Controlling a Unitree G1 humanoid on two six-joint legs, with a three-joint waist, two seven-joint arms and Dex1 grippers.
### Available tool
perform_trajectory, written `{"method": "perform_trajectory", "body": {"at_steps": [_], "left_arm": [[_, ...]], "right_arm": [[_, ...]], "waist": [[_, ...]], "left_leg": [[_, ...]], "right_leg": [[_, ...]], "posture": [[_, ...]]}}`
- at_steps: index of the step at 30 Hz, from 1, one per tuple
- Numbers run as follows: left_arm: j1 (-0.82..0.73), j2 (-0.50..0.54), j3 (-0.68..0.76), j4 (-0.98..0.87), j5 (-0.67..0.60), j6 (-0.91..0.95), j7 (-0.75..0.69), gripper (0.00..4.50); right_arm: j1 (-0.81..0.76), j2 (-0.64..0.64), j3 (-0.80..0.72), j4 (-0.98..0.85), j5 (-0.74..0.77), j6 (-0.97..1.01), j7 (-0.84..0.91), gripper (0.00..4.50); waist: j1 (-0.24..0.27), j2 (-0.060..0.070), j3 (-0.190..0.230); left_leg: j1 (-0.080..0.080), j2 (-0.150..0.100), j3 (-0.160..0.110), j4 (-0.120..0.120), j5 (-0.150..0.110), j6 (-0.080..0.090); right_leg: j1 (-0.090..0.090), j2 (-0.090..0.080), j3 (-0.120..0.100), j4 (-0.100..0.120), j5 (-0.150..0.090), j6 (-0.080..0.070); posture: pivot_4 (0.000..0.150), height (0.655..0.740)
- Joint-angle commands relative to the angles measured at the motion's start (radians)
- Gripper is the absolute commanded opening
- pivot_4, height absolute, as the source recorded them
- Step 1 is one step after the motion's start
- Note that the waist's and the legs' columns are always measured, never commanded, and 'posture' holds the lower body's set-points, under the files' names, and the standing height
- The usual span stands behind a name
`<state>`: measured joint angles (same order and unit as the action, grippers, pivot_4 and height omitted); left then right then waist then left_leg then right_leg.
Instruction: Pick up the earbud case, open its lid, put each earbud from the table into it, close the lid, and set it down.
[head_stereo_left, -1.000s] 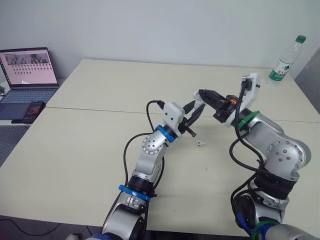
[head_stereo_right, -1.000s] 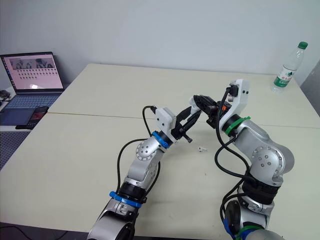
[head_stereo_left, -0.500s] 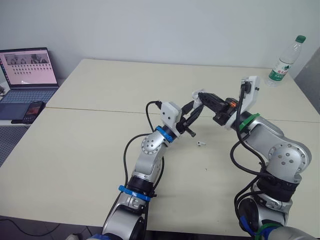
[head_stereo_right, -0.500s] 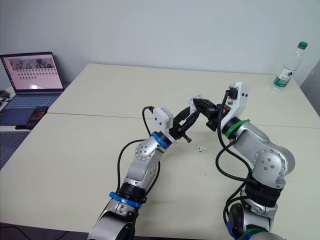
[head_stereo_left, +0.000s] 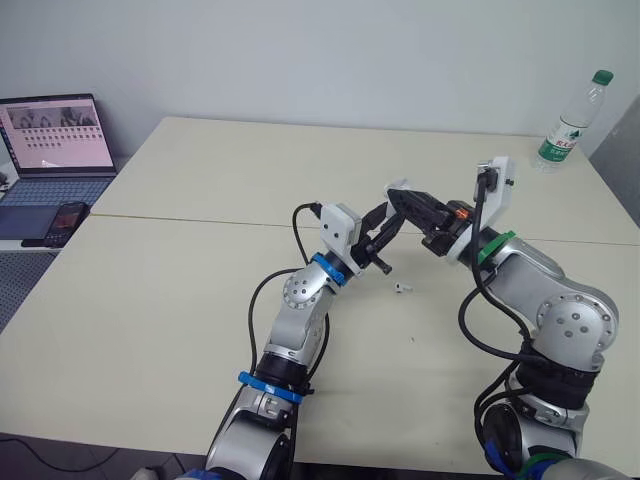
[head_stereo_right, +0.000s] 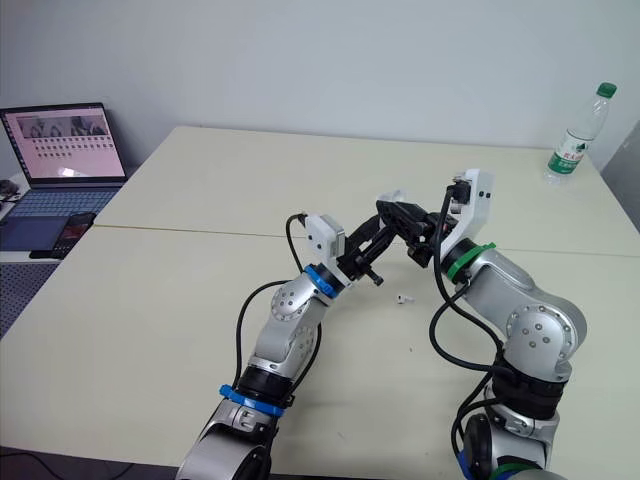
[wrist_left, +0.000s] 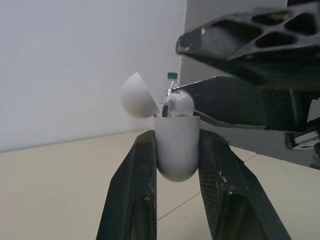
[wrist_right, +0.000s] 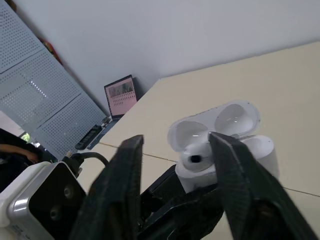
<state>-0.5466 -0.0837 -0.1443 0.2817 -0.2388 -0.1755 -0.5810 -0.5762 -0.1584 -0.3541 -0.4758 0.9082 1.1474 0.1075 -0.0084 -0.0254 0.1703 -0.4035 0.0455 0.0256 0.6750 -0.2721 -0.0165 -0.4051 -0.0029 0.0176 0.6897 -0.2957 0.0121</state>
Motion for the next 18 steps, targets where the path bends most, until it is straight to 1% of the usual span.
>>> {"method": "perform_trajectory", "body": {"at_steps": [1,2,6,10,14,18], "left_arm": [[-0.015,-0.016,-0.002,-0.053,-0.021,-0.017,-0.012,0.76],[-0.015,-0.013,0.0,-0.052,-0.023,-0.017,-0.015,0.76],[-0.016,0.0,0.009,-0.047,-0.027,-0.016,-0.021,0.76],[-0.018,0.047,0.03,-0.034,-0.028,-0.005,-0.039,0.76],[0.003,0.135,0.047,-0.039,-0.072,0.061,-0.134,0.76],[0.027,0.217,0.083,-0.048,-0.111,0.12,-0.189,0.76]], "right_arm": [[-0.016,-0.037,-0.006,-0.015,0.029,-0.05,0.022,3.66],[-0.028,-0.06,-0.017,-0.007,0.042,-0.057,0.038,4.02],[-0.052,-0.146,-0.019,0.029,0.061,-0.076,0.089,4.02],[-0.058,-0.302,0.024,0.104,0.012,-0.064,0.18,4.02],[0.005,-0.494,0.188,0.142,-0.135,-0.117,0.325,4.02],[0.047,-0.593,0.324,0.163,-0.224,-0.121,0.402,4.02]], "waist": [[0.0,0.0,0.0],[0.0,0.0,0.0],[0.001,0.0,0.0],[0.002,0.0,0.0],[0.003,0.0,0.0],[0.001,0.001,0.0]], "left_leg": [[0.0,0.0,0.0,0.0,0.0,0.0],[0.0,0.0,0.0,0.0,0.0,0.0],[-0.002,0.0,0.0,0.0,0.0,0.0],[-0.004,0.0,0.0,0.0,0.0,0.0],[-0.004,0.0,0.0,0.0,0.0,0.001],[-0.005,0.001,0.0,0.0,0.0,0.001]], "right_leg": [[0.0,0.0,0.0,-0.001,0.0,0.0],[0.0,0.0,0.0,-0.001,0.0,0.0],[0.0,0.0,0.0,-0.005,0.002,0.003],[0.0,0.0,0.0,-0.008,0.003,0.004],[0.0,0.0,0.0,-0.009,0.003,0.004],[-0.001,0.0,0.0,-0.009,0.003,0.004]], "posture": [[0.15,0.7362],[0.15,0.7362],[0.15,0.7362],[0.15,0.7362],[0.15,0.7362],[0.15,0.7362]]}}
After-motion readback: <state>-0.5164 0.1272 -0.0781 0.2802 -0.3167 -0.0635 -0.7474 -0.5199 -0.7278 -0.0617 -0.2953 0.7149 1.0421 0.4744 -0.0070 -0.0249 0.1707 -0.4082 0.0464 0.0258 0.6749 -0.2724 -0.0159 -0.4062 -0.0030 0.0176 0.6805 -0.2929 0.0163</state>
